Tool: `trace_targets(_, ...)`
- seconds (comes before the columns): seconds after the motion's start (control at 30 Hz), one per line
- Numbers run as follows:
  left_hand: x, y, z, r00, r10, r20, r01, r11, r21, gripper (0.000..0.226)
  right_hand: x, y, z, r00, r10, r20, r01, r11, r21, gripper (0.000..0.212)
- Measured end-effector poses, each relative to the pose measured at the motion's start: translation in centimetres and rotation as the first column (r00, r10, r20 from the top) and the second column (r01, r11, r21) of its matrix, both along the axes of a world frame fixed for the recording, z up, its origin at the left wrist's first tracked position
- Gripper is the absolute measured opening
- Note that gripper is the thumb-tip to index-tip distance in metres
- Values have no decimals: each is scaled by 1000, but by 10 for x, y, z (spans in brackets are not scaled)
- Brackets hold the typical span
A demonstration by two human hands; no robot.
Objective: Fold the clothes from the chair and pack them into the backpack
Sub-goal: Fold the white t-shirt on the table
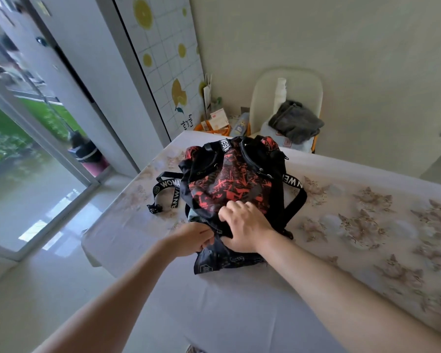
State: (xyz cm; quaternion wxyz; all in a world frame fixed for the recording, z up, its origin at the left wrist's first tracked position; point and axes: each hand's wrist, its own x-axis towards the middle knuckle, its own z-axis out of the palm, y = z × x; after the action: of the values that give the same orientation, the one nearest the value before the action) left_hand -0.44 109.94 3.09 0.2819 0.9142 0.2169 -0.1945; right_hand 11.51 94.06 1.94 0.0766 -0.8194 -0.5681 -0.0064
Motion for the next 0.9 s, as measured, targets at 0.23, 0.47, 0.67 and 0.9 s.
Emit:
trace_targets(0.23,-22,55,-17,1000,-11,-28,9,997,-82,33,2,21,-8,990,-51,-131,16,966,-256,29)
trace_targets(0.47,-23,117,-28,998,-63,30,56,978,199,29,-18,64,5,994,-59,91,77,975,-208,33)
trace_targets(0.67,-15,143,-42,983,-148,106,149,989,-7,29,-46,128,-7,997,-59,57,70,974,-216,36)
trace_targets(0.9,-4,184,-68,980,-152,125,134,980,145,28,-32,133,-14,844,-365,-392,261,919,-295,11)
